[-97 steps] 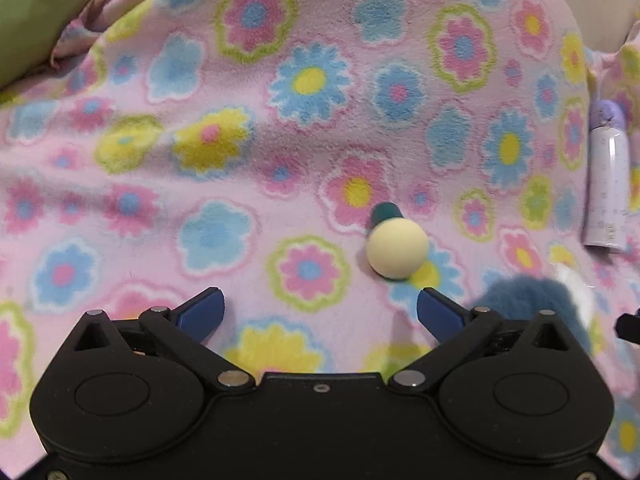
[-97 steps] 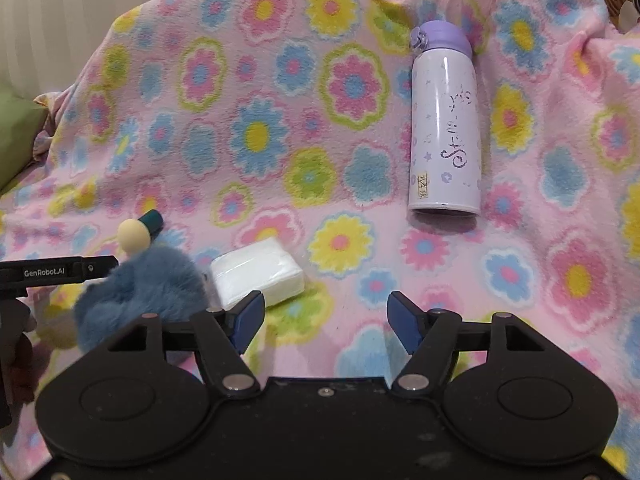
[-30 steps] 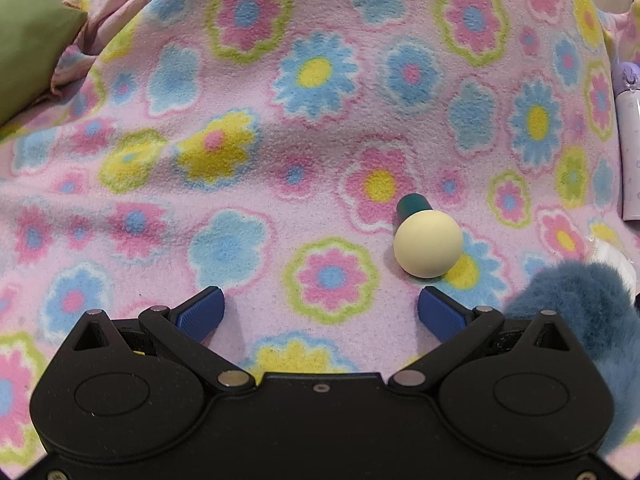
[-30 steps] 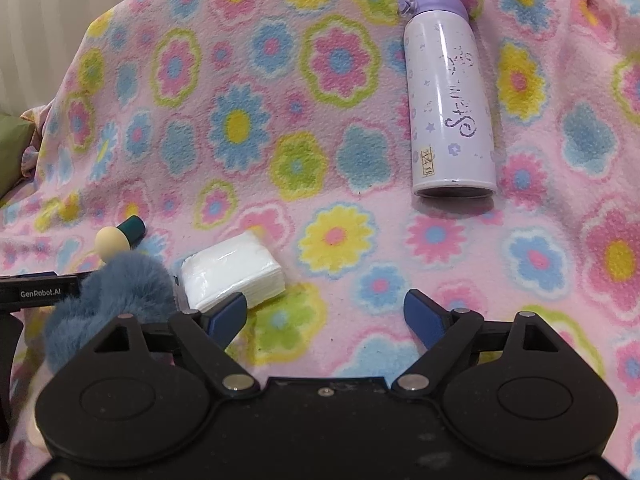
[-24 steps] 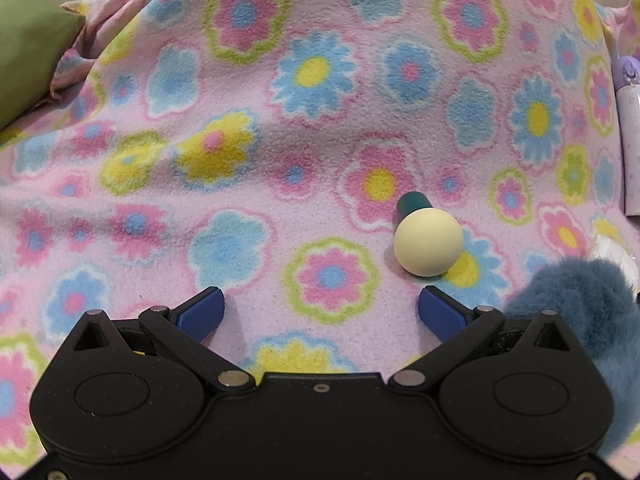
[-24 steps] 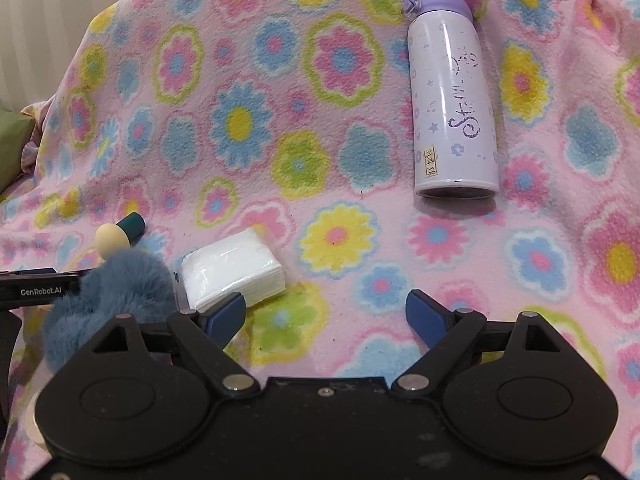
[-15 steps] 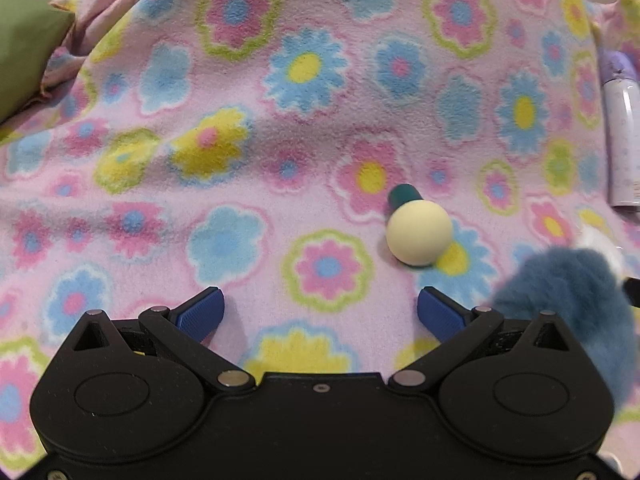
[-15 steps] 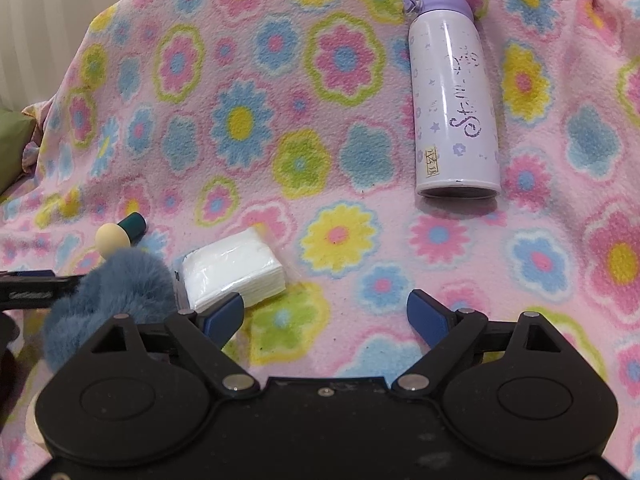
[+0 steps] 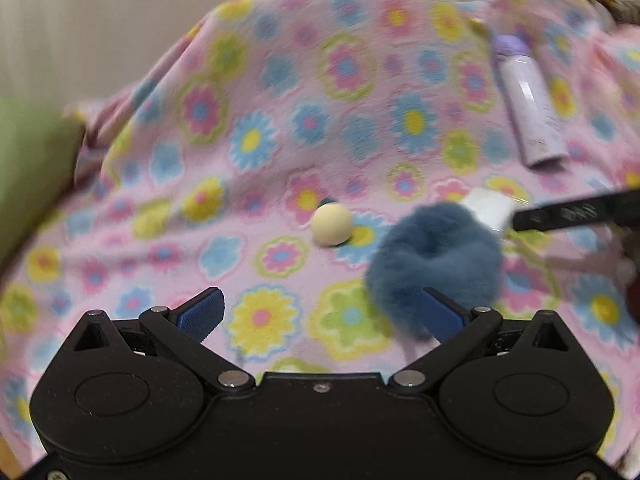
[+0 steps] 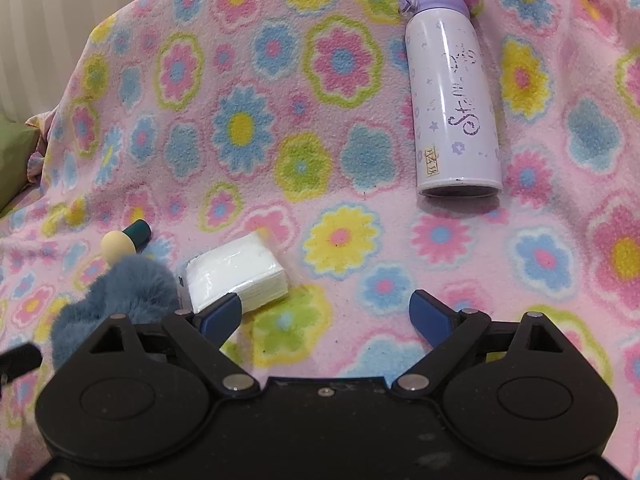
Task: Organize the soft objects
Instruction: 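Close the left gripper on the blue fuzzy scrunchie and lift it, then grasp the plastic-wrapped white block with the right gripper while the left gripper holds the scrunchie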
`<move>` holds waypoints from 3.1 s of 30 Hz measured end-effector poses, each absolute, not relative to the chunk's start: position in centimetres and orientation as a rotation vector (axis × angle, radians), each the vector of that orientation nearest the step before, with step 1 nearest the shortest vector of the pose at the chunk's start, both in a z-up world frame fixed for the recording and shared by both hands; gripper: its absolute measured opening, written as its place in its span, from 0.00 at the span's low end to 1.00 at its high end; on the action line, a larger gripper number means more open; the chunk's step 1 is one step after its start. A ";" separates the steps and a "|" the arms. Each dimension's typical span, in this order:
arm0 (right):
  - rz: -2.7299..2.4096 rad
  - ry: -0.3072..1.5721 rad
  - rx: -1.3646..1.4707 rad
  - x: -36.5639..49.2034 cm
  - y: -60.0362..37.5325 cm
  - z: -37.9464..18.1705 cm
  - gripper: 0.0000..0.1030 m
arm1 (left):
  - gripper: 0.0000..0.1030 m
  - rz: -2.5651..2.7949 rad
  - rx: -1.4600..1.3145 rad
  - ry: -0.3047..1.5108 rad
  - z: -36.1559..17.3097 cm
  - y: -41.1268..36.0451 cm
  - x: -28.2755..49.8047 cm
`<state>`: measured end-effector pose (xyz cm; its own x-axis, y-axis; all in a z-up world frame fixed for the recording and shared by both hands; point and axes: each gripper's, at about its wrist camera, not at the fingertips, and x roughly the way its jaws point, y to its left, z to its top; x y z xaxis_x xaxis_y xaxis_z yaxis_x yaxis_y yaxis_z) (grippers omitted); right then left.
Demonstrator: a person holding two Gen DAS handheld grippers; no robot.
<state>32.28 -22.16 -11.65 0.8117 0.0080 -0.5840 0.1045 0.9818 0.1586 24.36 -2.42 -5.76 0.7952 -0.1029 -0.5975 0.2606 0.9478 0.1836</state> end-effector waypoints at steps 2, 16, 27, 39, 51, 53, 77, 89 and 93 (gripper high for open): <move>-0.052 0.618 0.196 32.2 -22.3 -11.6 0.88 | 0.97 -0.263 0.259 0.635 -5.5 -3.1 24.0; -0.046 0.578 0.285 31.6 -23.5 -11.7 0.87 | 0.96 -0.374 0.244 0.782 -7.4 -6.2 29.9; -0.048 0.566 0.310 31.3 -23.8 -11.8 0.87 | 0.93 -0.435 0.187 0.912 -9.0 -7.0 33.2; -0.048 0.564 0.313 31.2 -23.9 -11.8 0.87 | 0.65 -0.392 0.133 0.767 -5.0 -2.7 31.2; -0.043 0.566 0.313 31.4 -23.9 -11.9 0.88 | 0.65 -0.214 0.118 0.797 -8.7 2.6 32.2; -0.043 0.566 0.313 31.4 -23.9 -11.9 0.88 | 0.65 -0.208 0.109 0.789 -9.3 2.6 32.4; -0.083 0.556 0.043 32.8 -17.4 -10.1 0.99 | 0.73 -0.202 0.045 0.758 -10.3 3.1 32.4; -0.047 0.673 -0.083 37.1 -14.7 -12.1 0.82 | 0.73 -0.201 0.045 0.757 -10.5 3.1 32.4; -0.026 0.681 -0.060 36.9 -14.9 -12.3 0.69 | 0.73 -0.200 0.047 0.756 -10.5 3.1 32.4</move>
<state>36.87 -14.88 -12.26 0.7765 -0.0438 -0.6286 0.0046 0.9979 -0.0639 32.36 3.06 -10.47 0.7099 -0.1632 -0.6851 0.1966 0.9800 -0.0297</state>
